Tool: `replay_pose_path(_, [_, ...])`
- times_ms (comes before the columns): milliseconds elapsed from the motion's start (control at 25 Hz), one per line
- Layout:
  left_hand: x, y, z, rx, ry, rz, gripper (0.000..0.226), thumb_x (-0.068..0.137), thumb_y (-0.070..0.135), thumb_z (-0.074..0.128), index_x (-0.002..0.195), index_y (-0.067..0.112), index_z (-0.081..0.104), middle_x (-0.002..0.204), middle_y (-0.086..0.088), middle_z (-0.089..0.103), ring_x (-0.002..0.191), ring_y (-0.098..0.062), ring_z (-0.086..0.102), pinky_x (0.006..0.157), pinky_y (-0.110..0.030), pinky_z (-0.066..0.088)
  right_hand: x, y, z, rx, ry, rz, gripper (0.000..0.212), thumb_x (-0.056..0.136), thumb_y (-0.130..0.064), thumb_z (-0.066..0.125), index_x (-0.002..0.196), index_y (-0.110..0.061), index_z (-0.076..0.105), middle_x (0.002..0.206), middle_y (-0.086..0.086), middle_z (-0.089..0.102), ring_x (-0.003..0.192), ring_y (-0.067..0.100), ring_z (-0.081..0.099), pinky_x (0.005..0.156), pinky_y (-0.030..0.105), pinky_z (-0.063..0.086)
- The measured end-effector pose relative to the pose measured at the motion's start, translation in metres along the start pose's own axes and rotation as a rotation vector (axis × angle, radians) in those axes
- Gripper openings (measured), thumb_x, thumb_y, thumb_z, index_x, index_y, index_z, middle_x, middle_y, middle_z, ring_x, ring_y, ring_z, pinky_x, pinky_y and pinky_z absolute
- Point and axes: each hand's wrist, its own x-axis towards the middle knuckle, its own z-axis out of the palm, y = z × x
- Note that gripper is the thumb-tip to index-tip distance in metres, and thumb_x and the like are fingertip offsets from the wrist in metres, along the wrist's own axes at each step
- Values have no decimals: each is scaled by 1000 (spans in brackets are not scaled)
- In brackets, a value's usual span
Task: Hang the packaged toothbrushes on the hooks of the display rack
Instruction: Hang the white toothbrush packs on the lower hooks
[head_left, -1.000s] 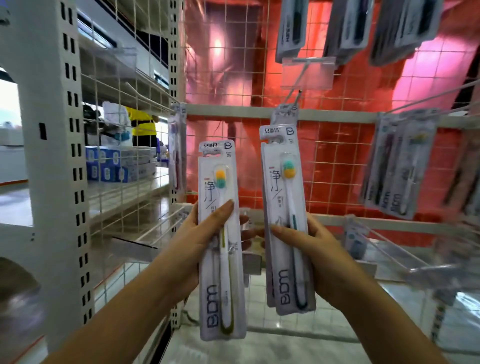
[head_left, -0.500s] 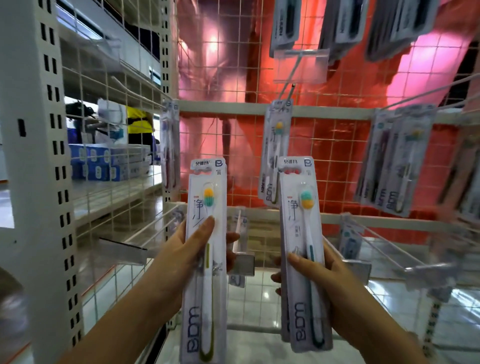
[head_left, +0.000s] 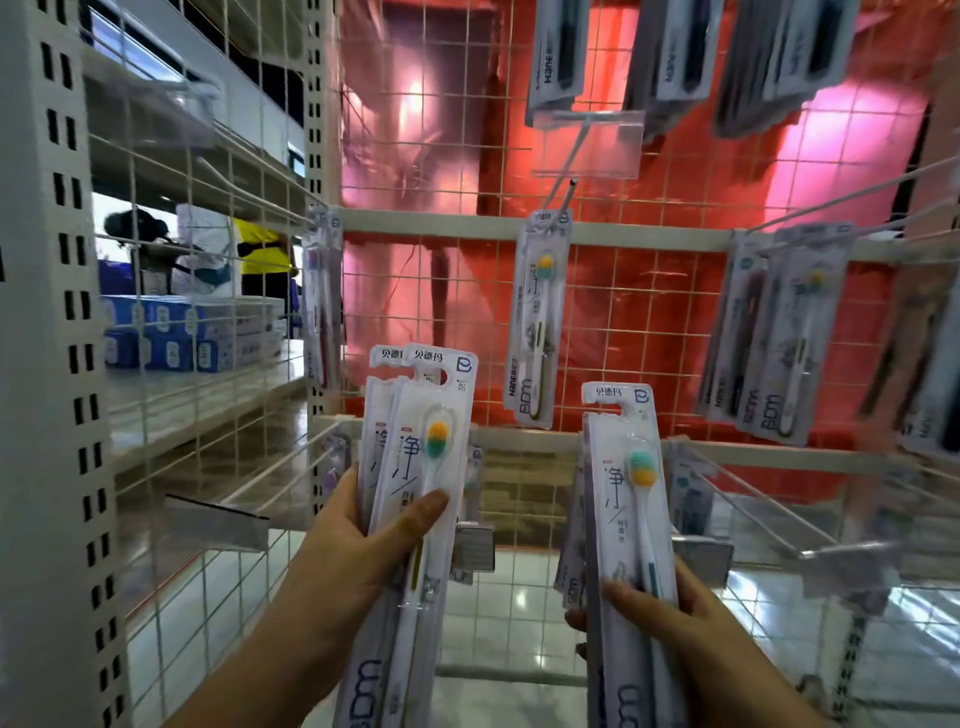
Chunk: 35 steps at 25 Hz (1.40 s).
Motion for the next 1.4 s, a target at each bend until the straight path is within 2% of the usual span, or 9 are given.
replay_pose_path(160, [-2,0,1,-13,4,-12,53,59,40,67,109,24,58,85,-3,74,73,-21,71,62,-33,56,-2,4,7,12,-24,29,43,62,-4,65,102,-15,57,81,20,72,67,34,71,47,34,56])
replay_pose_path(240, [-4,1,1,-26,-15,-13,43,66,39,62,106,25,57,80,0,74,67,-17,71,55,-27,56,-3,5,10,23,-37,38,46,59,-6,65,104,-15,56,81,18,73,68,33,71,48,34,56])
replay_pose_path(520, [-8,6,4,-117,-108,-47,40,72,34,58,111,24,55,82,-4,74,66,-18,71,52,-27,55,-7,5,6,73,-109,77,49,67,-9,63,115,-12,54,94,13,74,81,32,72,57,37,59])
replay_pose_path(640, [-10,4,9,-126,-139,-44,41,71,35,57,111,24,54,87,-6,74,71,-20,72,56,-29,56,-10,3,3,155,-175,76,47,76,-12,72,119,-11,53,107,14,71,93,32,70,62,36,59])
replay_pose_path(760, [-11,1,12,-142,-154,-60,37,71,35,56,107,23,55,82,-7,74,69,-21,72,55,-30,58,-14,2,-4,205,-224,80,71,56,-12,74,124,-7,53,114,16,68,100,33,67,67,36,58])
replay_pose_path(880, [-13,-1,17,-153,-184,-82,37,72,35,56,107,22,56,84,-9,74,69,-22,71,56,-31,57,-17,2,-7,168,-172,112,69,50,-16,76,117,-8,59,105,18,70,89,32,70,62,37,58])
replay_pose_path(1040, [-18,-6,27,-169,-229,-93,37,75,32,56,110,21,56,89,-8,74,72,-20,72,57,-30,57,-20,2,-4,157,-84,126,41,60,-14,67,101,-9,66,82,16,72,65,27,71,53,33,56])
replay_pose_path(1240, [-21,-13,43,-167,-221,-110,38,70,34,58,108,26,57,93,-1,75,83,-19,72,70,-35,59,-24,-1,-4,154,-35,95,27,67,-11,76,94,-8,70,83,16,73,66,26,71,53,32,56])
replay_pose_path(1400, [-21,-16,51,-163,-178,-115,43,66,40,61,108,31,57,102,2,73,101,-21,67,93,-48,50,-25,-2,-2,133,-20,74,39,66,-16,64,105,-9,64,86,13,73,70,24,71,57,33,58])
